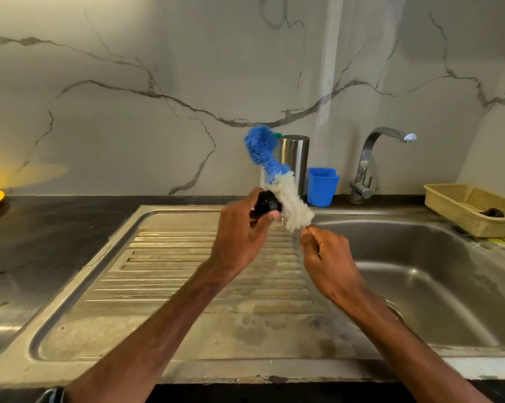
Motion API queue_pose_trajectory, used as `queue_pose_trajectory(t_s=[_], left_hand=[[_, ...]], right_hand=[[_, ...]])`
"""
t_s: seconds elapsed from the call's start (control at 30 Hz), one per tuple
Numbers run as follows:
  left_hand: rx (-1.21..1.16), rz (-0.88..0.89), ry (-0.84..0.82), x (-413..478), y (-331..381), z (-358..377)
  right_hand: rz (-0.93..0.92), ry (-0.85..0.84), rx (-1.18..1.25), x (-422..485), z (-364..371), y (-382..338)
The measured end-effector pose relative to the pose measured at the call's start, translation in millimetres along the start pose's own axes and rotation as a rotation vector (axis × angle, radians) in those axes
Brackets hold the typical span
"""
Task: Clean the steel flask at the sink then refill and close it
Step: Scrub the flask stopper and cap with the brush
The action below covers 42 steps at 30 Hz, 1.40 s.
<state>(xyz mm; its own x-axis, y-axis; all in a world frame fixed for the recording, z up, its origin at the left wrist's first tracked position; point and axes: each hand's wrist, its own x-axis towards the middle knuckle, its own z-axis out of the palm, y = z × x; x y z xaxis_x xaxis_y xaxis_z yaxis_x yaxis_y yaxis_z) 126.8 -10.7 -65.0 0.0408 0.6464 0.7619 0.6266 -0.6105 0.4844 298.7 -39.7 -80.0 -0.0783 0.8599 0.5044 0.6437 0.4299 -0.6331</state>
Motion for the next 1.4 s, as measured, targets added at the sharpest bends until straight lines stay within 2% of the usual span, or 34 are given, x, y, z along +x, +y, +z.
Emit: queue_pose_trajectory(t_s=[0.07, 0.13, 0.27, 0.43, 0.57, 0.73, 0.9, 1.03, 1.17, 1.33, 1.4], left_hand=[[0.004, 0.056, -0.106, -10.8, 11.0, 11.5], [0.006, 0.069, -0.142, -11.8, 13.2, 19.7], [-0.062, -0.035, -0.019, -2.9, -2.8, 9.8], [-0.076, 0.041, -0.076, -9.3, 10.6, 15.8], [-0.112, -0.012, 0.014, -1.8, -3.6, 6.6], [-0.174, 0.065, -0.089, -11.4, 13.4, 21.8], [-0.242, -0.033, -0.002, -4.2, 1.3, 8.9], [-0.295, 0.012, -0.091, -16.8, 27.8, 24.3], [-0.306, -0.025, -0.064, -12.9, 16.9, 16.9], [-0.384, 0.023, -0.277, -39.2, 42.2, 37.9], [-0.393, -0.01, -0.291, -41.0, 40.9, 42.1]], right_hand=[[0.039, 0.037, -0.029, 6.8, -3.9, 4.5], [0.045, 0.057, -0.043, 6.9, -7.7, 6.1], [0.006, -0.013, -0.043, -7.0, -3.4, 2.0], [0.074, 0.003, -0.093, 17.1, -8.8, -3.2], [0.075, -0.059, -0.078, -10.8, -7.3, -11.1], [0.105, 0.041, -0.171, 9.3, -24.5, -18.3], [0.117, -0.048, -0.188, -20.7, -18.4, -21.9], [0.167, 0.097, -0.221, -11.0, -36.5, -27.0], [0.211, 0.014, -0.208, -48.6, -33.9, -34.0], [0.354, 0.084, -0.255, -41.5, -57.4, -25.5], [0.401, 0.083, -0.248, -45.5, -56.6, -28.0]])
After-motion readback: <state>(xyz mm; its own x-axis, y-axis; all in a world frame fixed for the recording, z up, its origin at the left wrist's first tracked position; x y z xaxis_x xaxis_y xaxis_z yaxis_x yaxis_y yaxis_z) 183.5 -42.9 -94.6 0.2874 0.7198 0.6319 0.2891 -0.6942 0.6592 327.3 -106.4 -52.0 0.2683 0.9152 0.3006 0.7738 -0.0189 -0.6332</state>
